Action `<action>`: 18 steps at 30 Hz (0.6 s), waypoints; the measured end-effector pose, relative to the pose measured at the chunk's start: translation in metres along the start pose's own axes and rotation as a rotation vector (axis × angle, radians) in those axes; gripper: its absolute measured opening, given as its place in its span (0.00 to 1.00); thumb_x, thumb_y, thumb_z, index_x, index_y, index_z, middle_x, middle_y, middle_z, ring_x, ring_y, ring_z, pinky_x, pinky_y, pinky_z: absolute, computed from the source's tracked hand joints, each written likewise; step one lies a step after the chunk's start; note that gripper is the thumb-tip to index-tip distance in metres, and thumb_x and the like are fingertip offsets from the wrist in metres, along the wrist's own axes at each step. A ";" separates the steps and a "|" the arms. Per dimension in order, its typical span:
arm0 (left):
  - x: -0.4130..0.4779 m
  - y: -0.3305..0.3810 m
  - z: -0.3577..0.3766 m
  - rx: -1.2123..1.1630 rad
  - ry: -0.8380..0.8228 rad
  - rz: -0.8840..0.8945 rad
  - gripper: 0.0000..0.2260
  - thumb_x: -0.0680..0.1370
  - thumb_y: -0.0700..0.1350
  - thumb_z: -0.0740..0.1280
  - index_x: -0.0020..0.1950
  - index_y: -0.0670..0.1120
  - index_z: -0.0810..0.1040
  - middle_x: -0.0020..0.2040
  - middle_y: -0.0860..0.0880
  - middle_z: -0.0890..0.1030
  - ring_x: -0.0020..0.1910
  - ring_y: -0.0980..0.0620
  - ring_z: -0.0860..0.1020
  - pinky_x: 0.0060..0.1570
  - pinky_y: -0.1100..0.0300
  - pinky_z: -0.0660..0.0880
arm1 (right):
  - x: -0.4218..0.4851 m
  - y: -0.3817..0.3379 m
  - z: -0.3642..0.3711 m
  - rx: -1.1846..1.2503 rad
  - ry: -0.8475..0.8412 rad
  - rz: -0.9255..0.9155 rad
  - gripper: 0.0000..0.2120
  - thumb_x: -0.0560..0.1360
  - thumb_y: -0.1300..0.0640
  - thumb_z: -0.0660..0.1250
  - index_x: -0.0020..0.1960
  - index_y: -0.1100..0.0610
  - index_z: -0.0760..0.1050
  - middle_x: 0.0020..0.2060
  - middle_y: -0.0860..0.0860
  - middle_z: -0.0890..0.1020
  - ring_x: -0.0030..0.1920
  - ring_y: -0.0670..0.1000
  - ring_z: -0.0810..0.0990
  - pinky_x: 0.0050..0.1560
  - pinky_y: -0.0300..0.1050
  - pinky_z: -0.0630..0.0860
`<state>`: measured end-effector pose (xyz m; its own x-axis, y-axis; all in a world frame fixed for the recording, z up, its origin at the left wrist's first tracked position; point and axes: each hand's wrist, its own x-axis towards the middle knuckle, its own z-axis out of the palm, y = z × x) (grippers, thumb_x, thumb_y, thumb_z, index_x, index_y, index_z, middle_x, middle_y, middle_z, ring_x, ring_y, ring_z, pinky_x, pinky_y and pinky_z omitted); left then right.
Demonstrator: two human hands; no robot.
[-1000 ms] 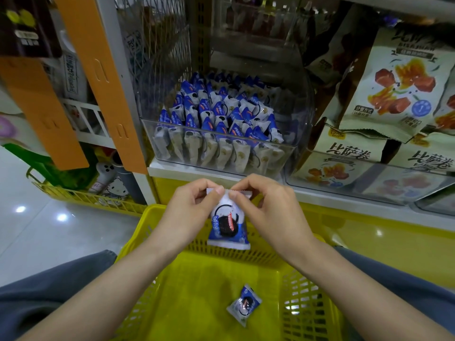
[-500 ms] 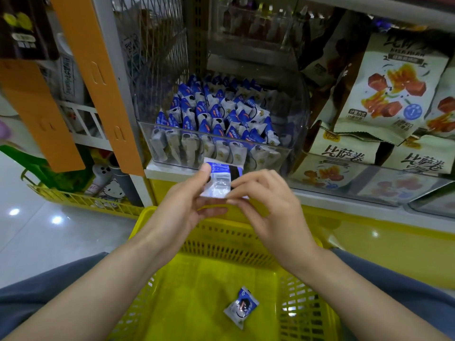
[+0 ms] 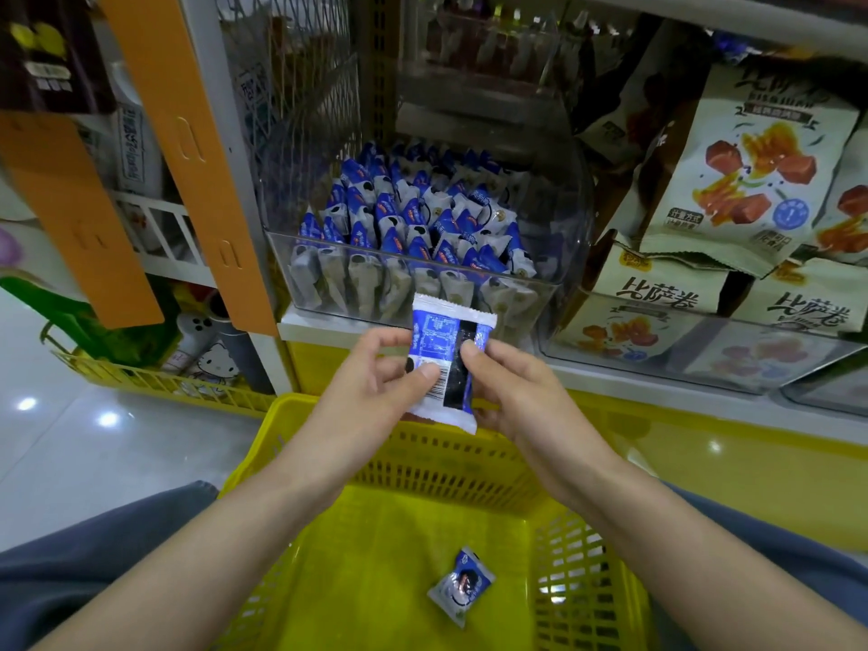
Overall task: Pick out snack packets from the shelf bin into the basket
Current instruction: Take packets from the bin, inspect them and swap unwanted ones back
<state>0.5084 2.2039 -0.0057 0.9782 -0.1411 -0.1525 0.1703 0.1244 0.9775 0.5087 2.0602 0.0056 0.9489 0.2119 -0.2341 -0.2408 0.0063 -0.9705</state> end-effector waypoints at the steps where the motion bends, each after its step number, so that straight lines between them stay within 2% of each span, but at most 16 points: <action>1: 0.001 -0.002 0.000 0.079 0.050 0.051 0.10 0.75 0.39 0.66 0.55 0.48 0.70 0.50 0.46 0.82 0.45 0.50 0.81 0.41 0.61 0.78 | 0.000 0.000 0.001 0.017 0.010 0.000 0.11 0.78 0.54 0.60 0.57 0.55 0.77 0.50 0.51 0.84 0.48 0.48 0.83 0.43 0.38 0.79; 4: 0.000 -0.006 0.001 0.318 0.142 0.227 0.10 0.74 0.41 0.68 0.49 0.52 0.68 0.51 0.54 0.76 0.48 0.55 0.76 0.43 0.68 0.73 | 0.002 0.005 0.001 0.068 0.089 -0.007 0.12 0.77 0.56 0.63 0.58 0.60 0.74 0.52 0.55 0.83 0.50 0.52 0.82 0.48 0.46 0.81; 8: -0.005 -0.011 0.003 0.558 0.093 0.305 0.13 0.71 0.49 0.70 0.51 0.55 0.70 0.52 0.59 0.76 0.51 0.65 0.73 0.45 0.73 0.68 | 0.002 0.006 0.002 0.098 0.106 -0.004 0.14 0.75 0.56 0.64 0.58 0.62 0.71 0.52 0.58 0.82 0.50 0.52 0.83 0.43 0.41 0.81; 10: -0.005 -0.011 0.002 0.553 0.091 0.311 0.13 0.71 0.48 0.71 0.51 0.56 0.70 0.52 0.59 0.76 0.49 0.65 0.74 0.46 0.70 0.71 | 0.002 0.005 0.002 0.101 0.100 -0.013 0.14 0.76 0.57 0.63 0.58 0.62 0.70 0.52 0.58 0.82 0.47 0.49 0.83 0.41 0.40 0.80; 13: -0.004 -0.009 0.001 0.462 0.060 0.249 0.09 0.73 0.45 0.69 0.51 0.53 0.73 0.52 0.58 0.78 0.48 0.59 0.78 0.45 0.59 0.77 | 0.003 0.006 0.000 0.082 0.097 -0.043 0.12 0.75 0.59 0.64 0.57 0.62 0.71 0.50 0.56 0.83 0.44 0.46 0.83 0.39 0.38 0.79; 15: -0.004 -0.009 0.001 0.437 0.028 0.233 0.08 0.75 0.44 0.67 0.50 0.54 0.73 0.52 0.57 0.80 0.48 0.58 0.80 0.43 0.63 0.77 | 0.004 0.007 -0.001 0.049 0.095 -0.065 0.12 0.75 0.60 0.65 0.57 0.61 0.71 0.49 0.56 0.83 0.44 0.47 0.83 0.41 0.40 0.80; 18: -0.004 -0.011 0.000 0.409 -0.047 0.220 0.10 0.77 0.40 0.64 0.51 0.56 0.71 0.52 0.55 0.80 0.45 0.62 0.80 0.39 0.71 0.74 | 0.006 0.011 -0.002 -0.034 0.103 -0.088 0.12 0.74 0.60 0.66 0.57 0.59 0.72 0.49 0.54 0.83 0.44 0.47 0.82 0.46 0.44 0.80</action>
<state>0.5023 2.2030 -0.0158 0.9777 -0.2008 0.0620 -0.1104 -0.2400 0.9645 0.5123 2.0595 -0.0063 0.9824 0.1107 -0.1504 -0.1499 -0.0125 -0.9886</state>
